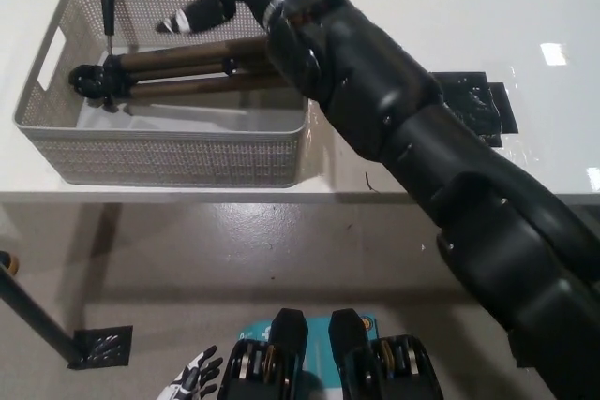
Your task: The robot uses its right hand to pick the tripod on the desk and places it into a rectangular container on the left.
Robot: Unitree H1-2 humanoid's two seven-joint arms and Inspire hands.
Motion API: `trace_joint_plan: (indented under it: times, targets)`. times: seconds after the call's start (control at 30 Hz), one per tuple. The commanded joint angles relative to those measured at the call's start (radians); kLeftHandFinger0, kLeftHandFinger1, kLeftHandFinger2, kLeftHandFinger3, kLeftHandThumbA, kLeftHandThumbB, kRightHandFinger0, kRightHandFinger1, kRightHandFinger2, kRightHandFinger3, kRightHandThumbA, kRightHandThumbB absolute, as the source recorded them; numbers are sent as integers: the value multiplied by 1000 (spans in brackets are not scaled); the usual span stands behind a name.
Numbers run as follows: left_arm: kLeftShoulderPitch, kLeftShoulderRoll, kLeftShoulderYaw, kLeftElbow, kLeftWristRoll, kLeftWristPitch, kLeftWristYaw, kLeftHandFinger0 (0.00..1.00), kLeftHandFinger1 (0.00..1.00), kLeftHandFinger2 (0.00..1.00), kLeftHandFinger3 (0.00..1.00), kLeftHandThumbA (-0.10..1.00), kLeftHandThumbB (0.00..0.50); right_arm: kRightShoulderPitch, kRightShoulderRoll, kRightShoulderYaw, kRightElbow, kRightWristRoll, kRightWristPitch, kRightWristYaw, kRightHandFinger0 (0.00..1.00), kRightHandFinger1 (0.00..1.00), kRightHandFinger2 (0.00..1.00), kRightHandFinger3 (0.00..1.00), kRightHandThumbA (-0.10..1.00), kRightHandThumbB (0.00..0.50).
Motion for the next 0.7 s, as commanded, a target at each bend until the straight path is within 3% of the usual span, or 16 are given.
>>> trace_joint_plan:
  times: [0.0,0.03,0.07,0.13,0.17,0.23,0.3,0.33,0.43,0.5,0.57,0.67]
  targets:
    - [-23,-4,-8,-5,30,-39,23,1000,1000,1000,1000,1000,500,-242,18,-439,-632,704,176,218,1000,1000,1000,1000,1000,390]
    - [-26,-3,-6,-4,26,-39,20,1000,1000,1000,1000,1000,500,-239,10,-475,-688,763,169,204,1000,1000,1000,1000,1000,354]
    - [-23,-1,-5,-9,22,-39,15,1000,1000,1000,1000,1000,500,-226,-4,-529,-782,837,208,183,1000,1000,1000,1000,1000,387]
    - [-20,-1,-6,-13,25,-39,17,1000,1000,1000,1000,1000,500,-182,-78,-560,-922,864,232,185,1000,1000,1000,1000,1000,364]
    - [-22,0,-5,-11,26,-39,19,1000,1000,1000,1000,1000,500,-146,-116,-578,-1005,872,255,184,1000,1000,1000,1000,1000,390]
    - [-17,7,0,-18,23,-39,17,1000,1000,1000,1000,1000,500,-71,-170,-612,-1146,864,281,157,1000,1000,1000,1000,1000,378]
    - [-17,10,3,-21,20,-39,16,1000,1000,1000,1000,1000,500,55,-250,-652,-1304,902,302,156,1000,1000,1000,1000,1000,440]
    - [-18,10,5,-20,19,-39,17,1000,1000,1000,1000,1000,500,95,-266,-664,-1349,927,305,152,1000,1000,1000,1000,1000,388]
    - [-26,14,11,-19,5,-39,10,1000,1000,1000,1000,1000,500,313,-364,-721,-1564,989,335,136,1000,1000,1000,1000,1000,392]
    - [-39,12,15,-8,9,-39,18,1000,1000,1000,1000,1000,500,465,-419,-762,-1659,1037,299,105,1000,1000,1000,1000,1000,386]
    - [-51,13,20,0,2,-39,17,1000,1000,1000,1000,1000,500,652,-445,-785,-1760,1100,260,50,1000,1000,1000,1000,1000,410]
    - [-71,16,28,0,-12,-39,11,1000,1000,1000,1000,1000,500,917,-455,-763,-1815,1129,109,17,1000,1000,1000,1000,1000,390]
